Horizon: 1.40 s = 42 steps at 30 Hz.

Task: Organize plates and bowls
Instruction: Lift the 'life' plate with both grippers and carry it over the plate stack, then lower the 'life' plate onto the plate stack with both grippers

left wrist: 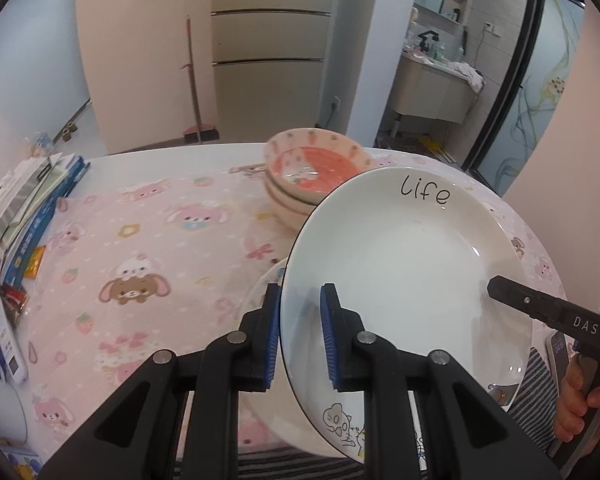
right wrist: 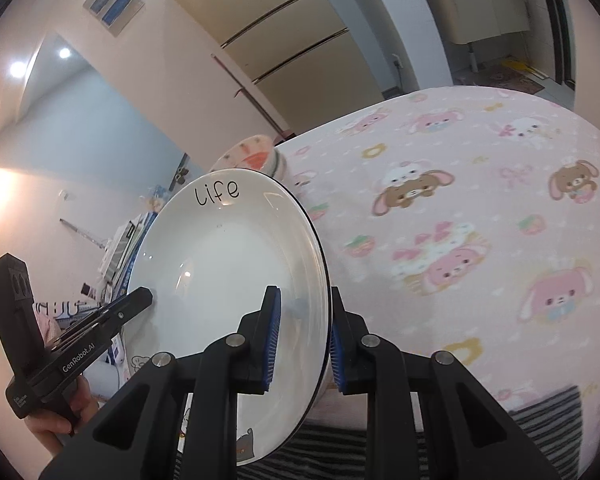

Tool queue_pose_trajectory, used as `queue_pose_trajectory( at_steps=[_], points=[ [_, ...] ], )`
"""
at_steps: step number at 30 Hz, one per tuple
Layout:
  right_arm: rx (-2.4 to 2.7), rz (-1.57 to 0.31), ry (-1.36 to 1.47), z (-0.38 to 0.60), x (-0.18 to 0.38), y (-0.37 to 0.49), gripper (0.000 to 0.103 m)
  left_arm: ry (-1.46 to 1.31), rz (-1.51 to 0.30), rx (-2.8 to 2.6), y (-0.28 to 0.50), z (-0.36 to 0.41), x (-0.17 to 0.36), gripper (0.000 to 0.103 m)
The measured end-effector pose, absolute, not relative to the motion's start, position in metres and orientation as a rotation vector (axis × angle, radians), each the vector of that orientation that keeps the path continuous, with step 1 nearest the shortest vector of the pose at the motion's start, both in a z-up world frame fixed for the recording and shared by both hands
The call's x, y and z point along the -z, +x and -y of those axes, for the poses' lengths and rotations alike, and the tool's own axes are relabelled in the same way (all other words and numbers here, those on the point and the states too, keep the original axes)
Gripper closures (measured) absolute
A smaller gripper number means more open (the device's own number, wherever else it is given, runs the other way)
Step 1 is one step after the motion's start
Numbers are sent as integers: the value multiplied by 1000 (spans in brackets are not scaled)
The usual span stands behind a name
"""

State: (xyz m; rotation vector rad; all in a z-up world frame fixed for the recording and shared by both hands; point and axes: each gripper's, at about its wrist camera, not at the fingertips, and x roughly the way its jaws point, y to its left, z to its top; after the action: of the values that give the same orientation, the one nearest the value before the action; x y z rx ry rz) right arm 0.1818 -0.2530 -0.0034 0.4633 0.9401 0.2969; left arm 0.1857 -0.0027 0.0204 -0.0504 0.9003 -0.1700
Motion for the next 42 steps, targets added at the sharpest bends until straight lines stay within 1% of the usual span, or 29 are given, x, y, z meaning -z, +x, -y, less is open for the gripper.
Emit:
queue_pose_trajectory(
  at_steps=[9,13,28,35,42],
  points=[
    [-340,-1004,426,203,24,189,78,-82,-909,115,177,-42,-8,86],
    [-368,-1022,474,198,39,192,78,-99,-906,107,175,-55,-4,86],
    [-344,-1088,421,185,67,200,76,-105,-935,110,181,-61,15,86],
    [-329,-1079,402,183,72,198,76,-120,-946,118,182,-61,23,86],
    [-294,-1051,300,178,70,197,76,-120,-956,135,182,-61,29,86]
  ],
)
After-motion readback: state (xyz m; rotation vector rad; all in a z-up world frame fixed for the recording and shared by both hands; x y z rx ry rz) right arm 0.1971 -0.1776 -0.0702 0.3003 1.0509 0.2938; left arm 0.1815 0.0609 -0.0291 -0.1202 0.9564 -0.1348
